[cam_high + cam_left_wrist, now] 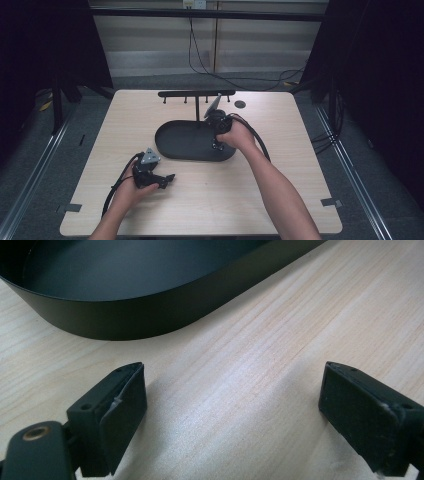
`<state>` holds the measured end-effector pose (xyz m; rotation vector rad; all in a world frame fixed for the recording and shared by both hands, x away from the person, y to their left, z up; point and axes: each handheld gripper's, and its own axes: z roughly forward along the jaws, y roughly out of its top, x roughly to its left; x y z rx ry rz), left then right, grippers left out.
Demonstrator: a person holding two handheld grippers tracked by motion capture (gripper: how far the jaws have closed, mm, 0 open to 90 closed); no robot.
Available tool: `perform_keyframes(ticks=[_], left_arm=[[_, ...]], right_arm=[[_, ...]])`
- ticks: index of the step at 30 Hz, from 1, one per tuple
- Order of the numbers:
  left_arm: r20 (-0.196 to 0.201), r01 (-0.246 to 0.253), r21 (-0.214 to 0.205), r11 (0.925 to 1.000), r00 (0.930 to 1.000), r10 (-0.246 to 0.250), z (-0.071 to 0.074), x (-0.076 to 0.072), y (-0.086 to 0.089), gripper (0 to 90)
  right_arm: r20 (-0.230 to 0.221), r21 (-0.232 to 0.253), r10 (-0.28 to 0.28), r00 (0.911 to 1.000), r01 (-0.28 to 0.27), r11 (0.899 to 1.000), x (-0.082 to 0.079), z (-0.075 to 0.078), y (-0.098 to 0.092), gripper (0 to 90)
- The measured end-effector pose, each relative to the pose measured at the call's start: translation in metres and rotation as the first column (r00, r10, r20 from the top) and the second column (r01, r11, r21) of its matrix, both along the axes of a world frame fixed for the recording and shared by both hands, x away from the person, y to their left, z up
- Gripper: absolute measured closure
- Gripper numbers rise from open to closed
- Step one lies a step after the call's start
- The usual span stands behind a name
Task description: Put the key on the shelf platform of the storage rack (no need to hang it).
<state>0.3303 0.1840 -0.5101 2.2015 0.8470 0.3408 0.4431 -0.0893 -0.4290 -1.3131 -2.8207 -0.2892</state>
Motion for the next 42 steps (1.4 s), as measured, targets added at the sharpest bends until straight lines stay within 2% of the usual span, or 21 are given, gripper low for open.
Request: perform_keyframes(ticks=[19, 32, 42], left_arm=[[0.000, 0.001, 0.000, 1.0000, 1.0000, -0.001, 0.000, 0.000, 0.000, 11.7], [0.000, 0.001, 0.000, 1.0000, 1.0000, -0.001, 0.000, 0.000, 0.000, 11.7], [-0.002, 0.003, 0.000, 1.0000, 1.0000, -0.003, 0.000, 0.000, 0.000, 11.7]], right_arm=[[0.020, 0.019, 0.009, 0.9998, -0.009, 1.000, -0.002, -0.006, 0.003, 86.2], [0.012, 0.047, -0.008, 0.9999, 0.007, 0.999, -0.005, -0.001, -0.004, 75.8], [0.025, 0.034, -0.015, 0.9996, 0.014, 0.999, -0.010, 0.003, -0.013, 66.9]])
